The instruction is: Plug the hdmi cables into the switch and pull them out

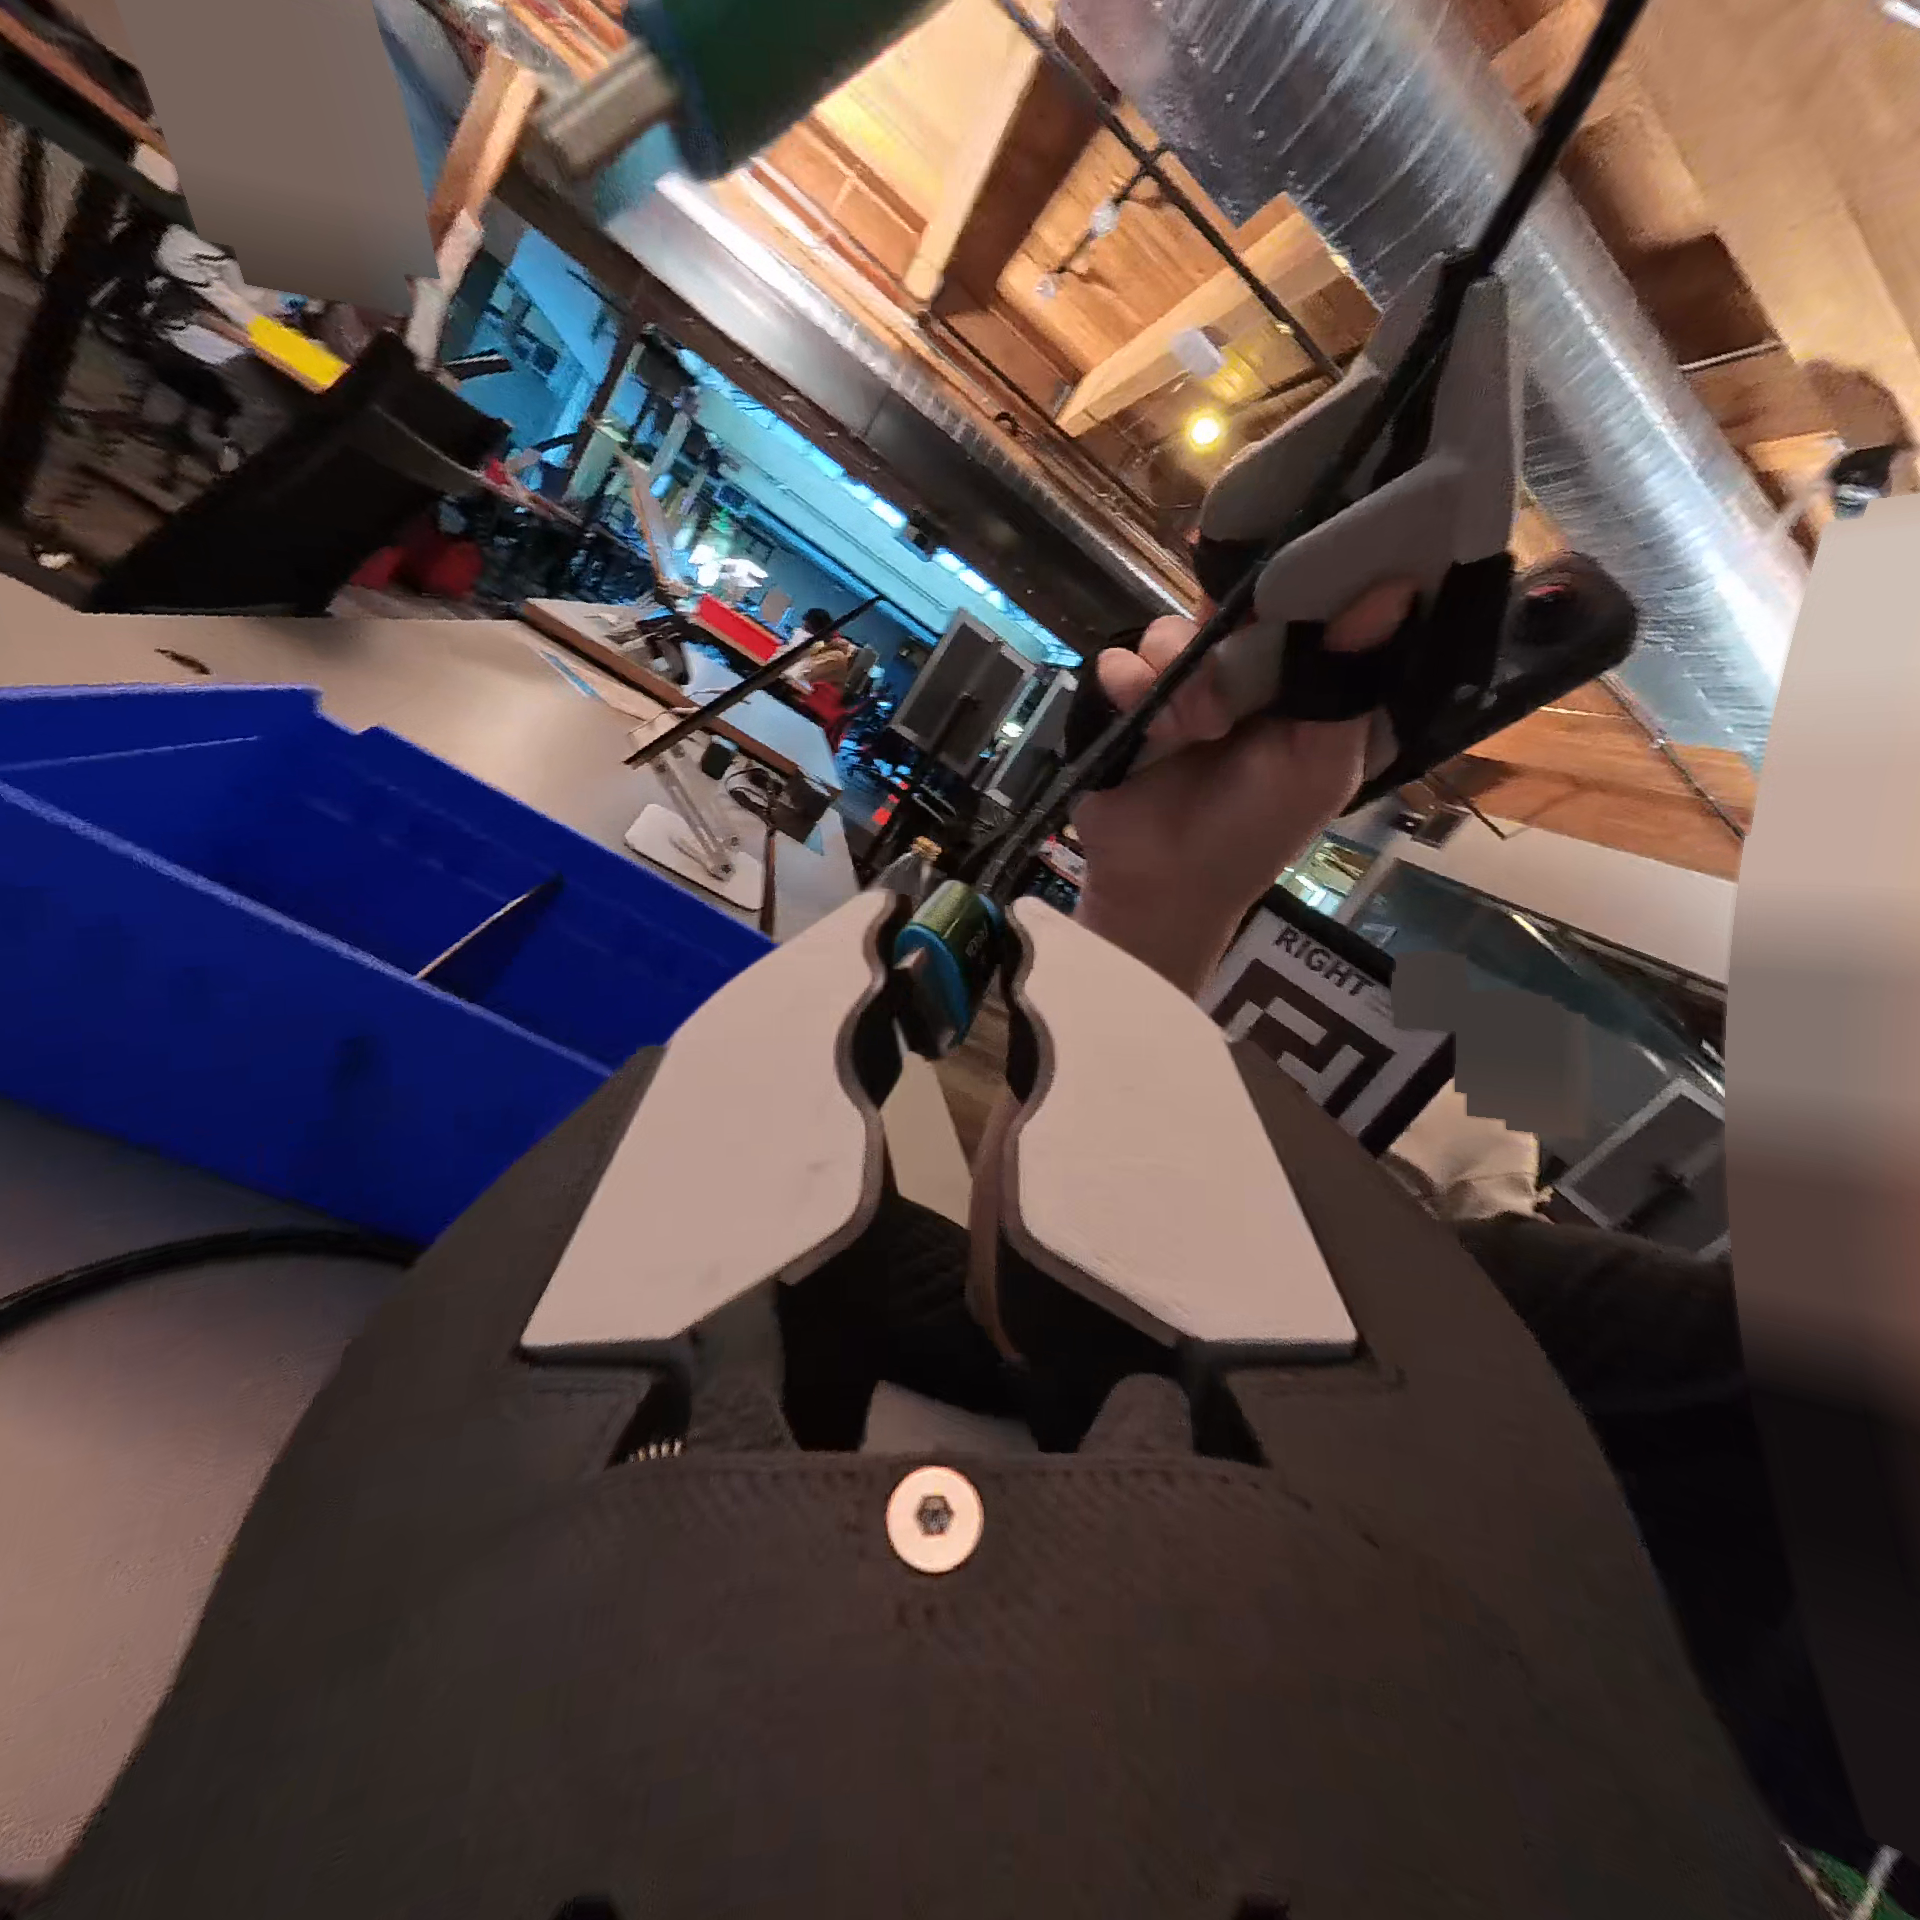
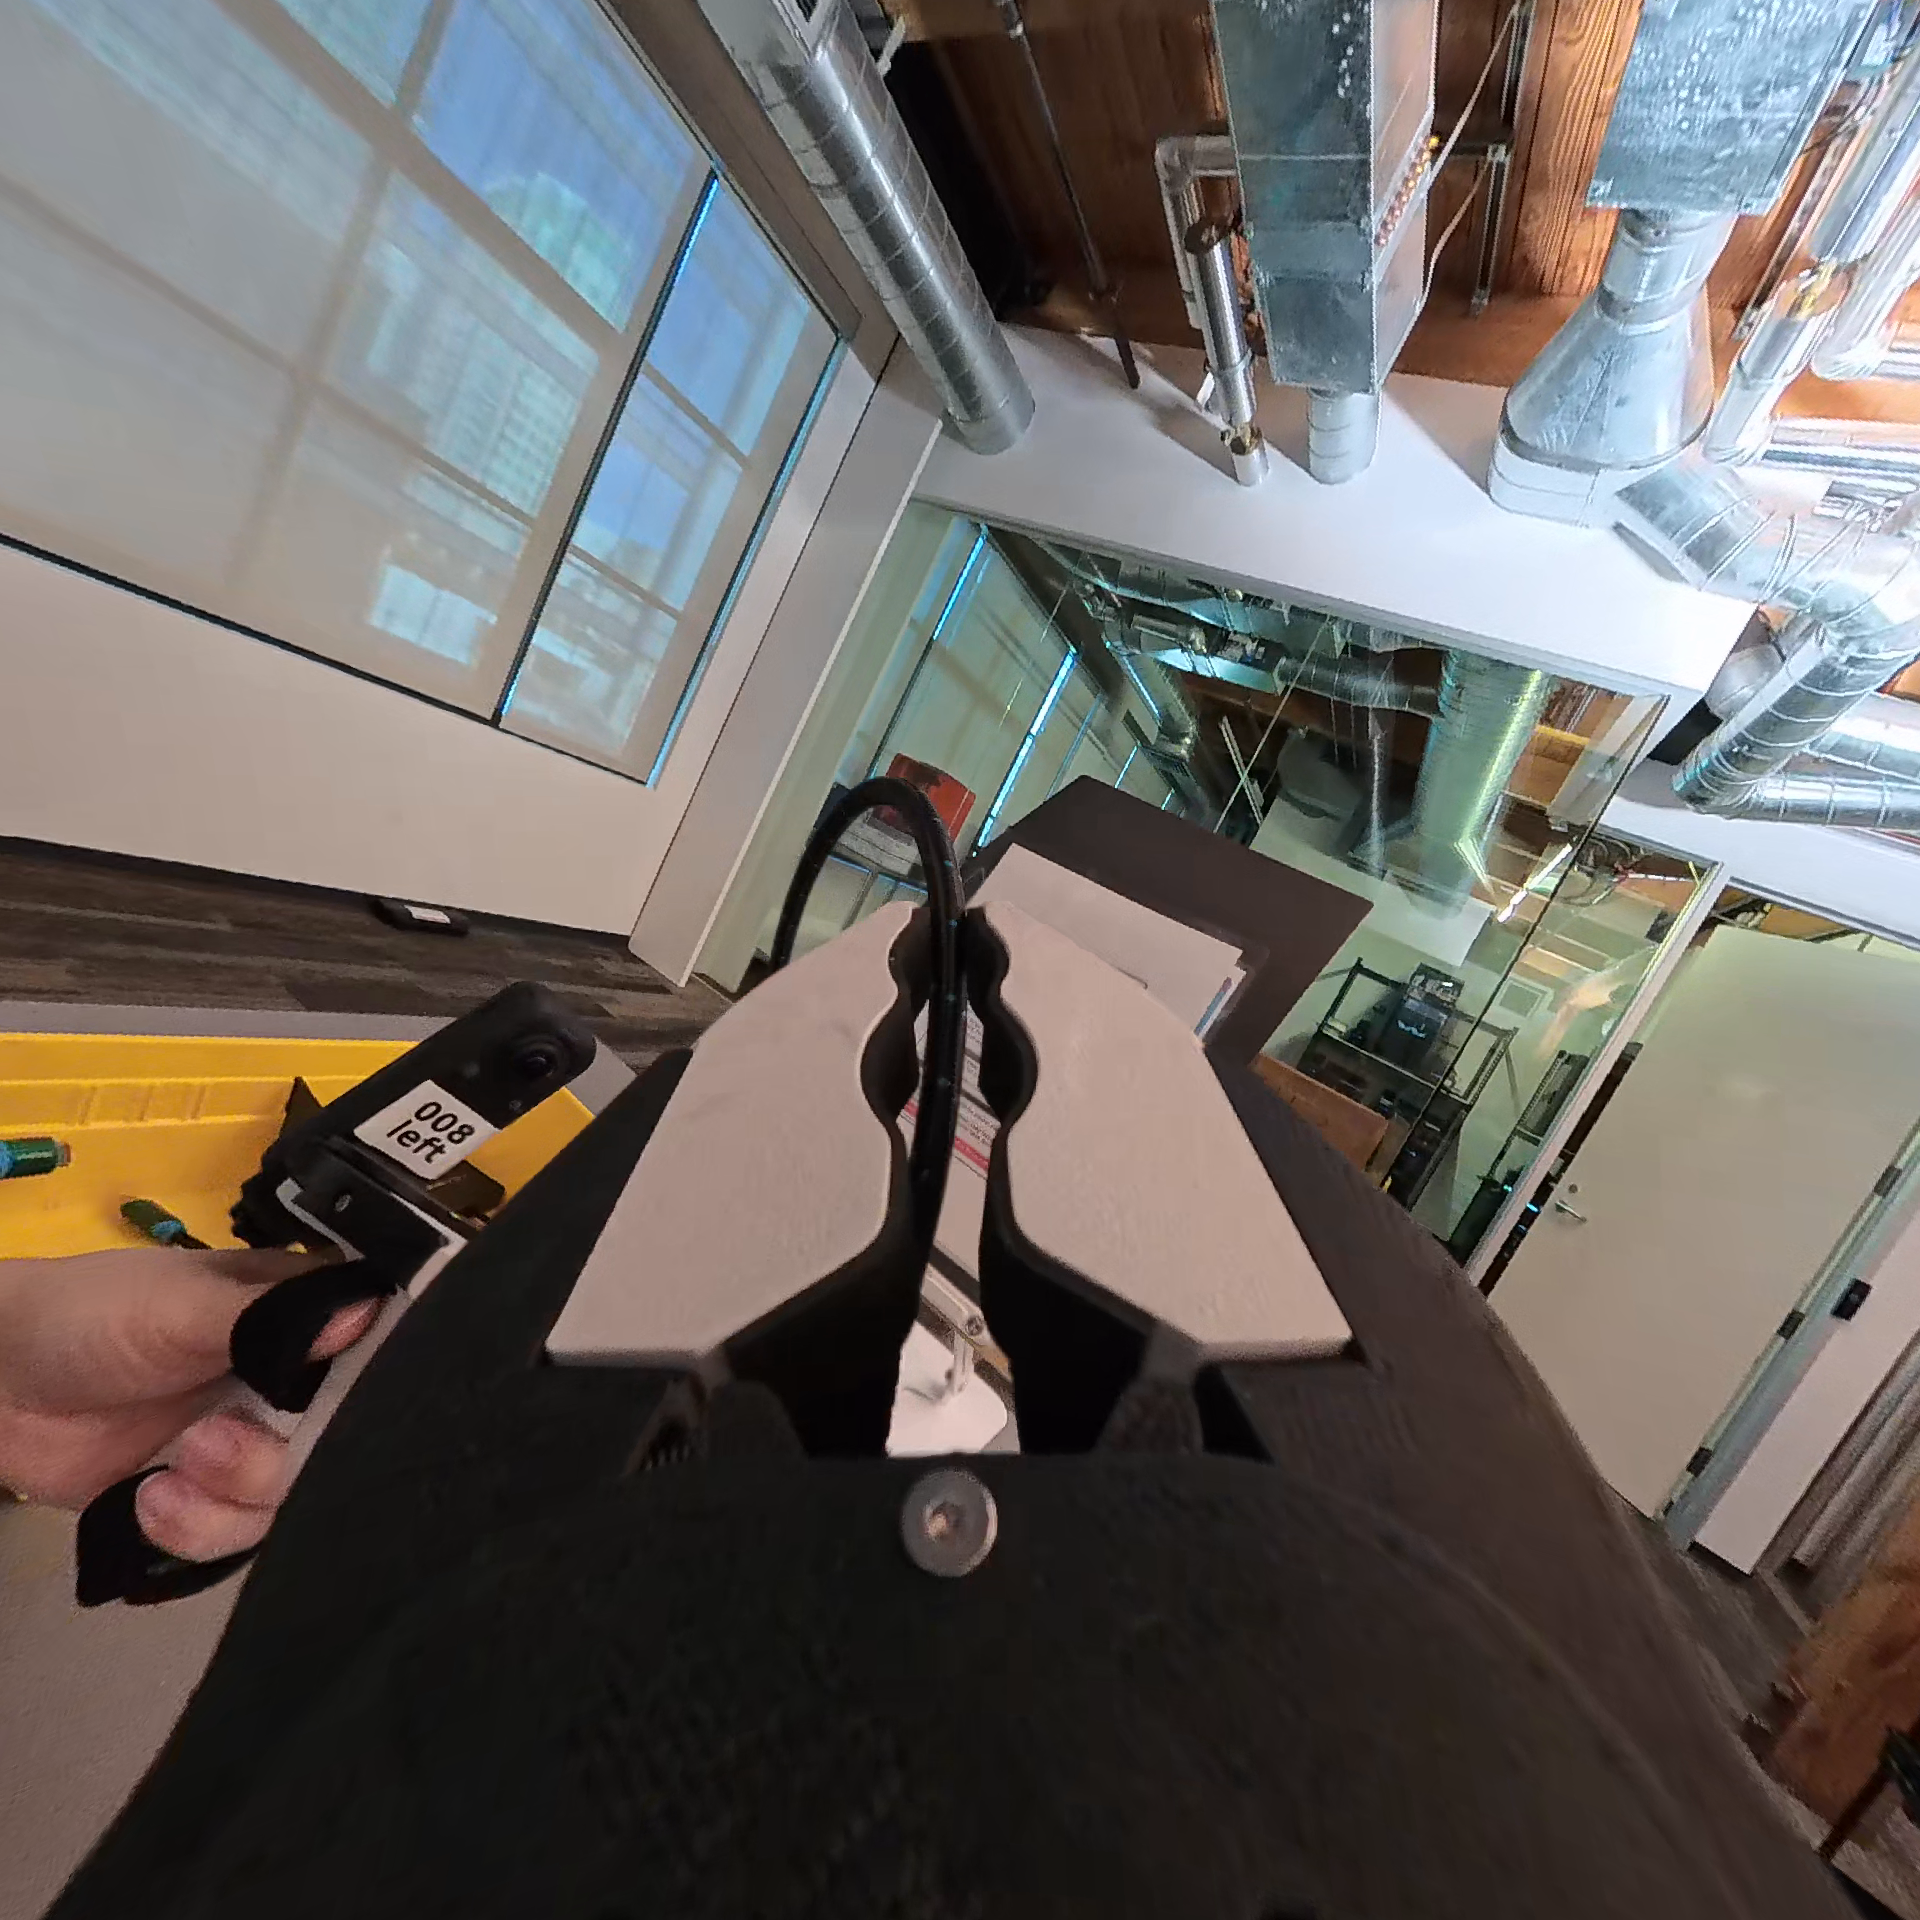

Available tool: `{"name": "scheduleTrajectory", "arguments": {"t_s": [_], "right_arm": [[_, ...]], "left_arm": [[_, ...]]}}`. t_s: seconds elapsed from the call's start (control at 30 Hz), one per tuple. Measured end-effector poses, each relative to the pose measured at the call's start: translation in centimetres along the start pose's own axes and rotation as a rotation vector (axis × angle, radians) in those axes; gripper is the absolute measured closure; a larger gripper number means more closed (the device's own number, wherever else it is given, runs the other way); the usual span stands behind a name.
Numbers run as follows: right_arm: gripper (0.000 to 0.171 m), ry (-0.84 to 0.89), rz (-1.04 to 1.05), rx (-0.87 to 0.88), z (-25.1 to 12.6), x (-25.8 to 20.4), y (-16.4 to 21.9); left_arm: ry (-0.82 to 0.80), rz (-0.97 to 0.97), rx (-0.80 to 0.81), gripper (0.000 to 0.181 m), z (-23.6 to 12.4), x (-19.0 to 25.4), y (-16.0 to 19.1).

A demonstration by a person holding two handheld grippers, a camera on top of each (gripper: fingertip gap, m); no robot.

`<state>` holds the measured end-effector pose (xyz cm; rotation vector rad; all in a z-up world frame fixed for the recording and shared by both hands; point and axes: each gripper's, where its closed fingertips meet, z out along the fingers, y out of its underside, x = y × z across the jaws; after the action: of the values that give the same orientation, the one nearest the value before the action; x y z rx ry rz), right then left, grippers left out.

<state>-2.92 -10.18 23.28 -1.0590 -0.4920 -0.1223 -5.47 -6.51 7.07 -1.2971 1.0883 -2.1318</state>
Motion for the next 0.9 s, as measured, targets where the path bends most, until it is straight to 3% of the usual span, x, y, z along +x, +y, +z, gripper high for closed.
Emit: {"name": "scheduleTrajectory", "arguments": {"t_s": [0.13,0.2,0.3,0.53,0.7,0.8,0.83,0.9], "right_arm": [[0.163,-0.038,0.004,0.021,-0.5,0.0,-0.5],[0.164,-0.177,-0.011,0.096,-1.3,-1.6,-1.6],[0.164,-0.19,-0.018,0.102,-1.9,-1.1,-1.7],[0.163,-0.361,0.059,-0.031,-2.0,-0.9,2.4],[0.159,-0.865,0.225,0.033,-7.3,-4.3,3.0],[0.156,-1.274,0.305,0.246,-13.8,-6.0,1.5],[0.156,-1.33,0.291,0.314,-15.2,-6.0,1.5],[0.157,-1.232,0.271,0.395,-14.4,-5.1,1.8]], "left_arm": [[0.017,0.006,-0.008,0.169,-0.4,1.2,-1.0],[-0.028,0.079,-0.024,0.17,-1.1,1.7,-2.0],[-0.111,0.201,-0.036,0.169,-2.4,2.6,-3.7],[-0.468,0.68,-0.028,0.17,-5.1,3.5,-7.1],[-0.455,0.668,-0.004,0.17,-5.7,4.8,-8.0],[-0.463,0.692,0.002,0.17,-6.3,5.1,-8.4],[-0.458,0.697,0.008,0.17,-6.4,5.3,-8.5],[-0.414,0.689,0.008,0.17,-6.3,6.0,-8.5]]}}
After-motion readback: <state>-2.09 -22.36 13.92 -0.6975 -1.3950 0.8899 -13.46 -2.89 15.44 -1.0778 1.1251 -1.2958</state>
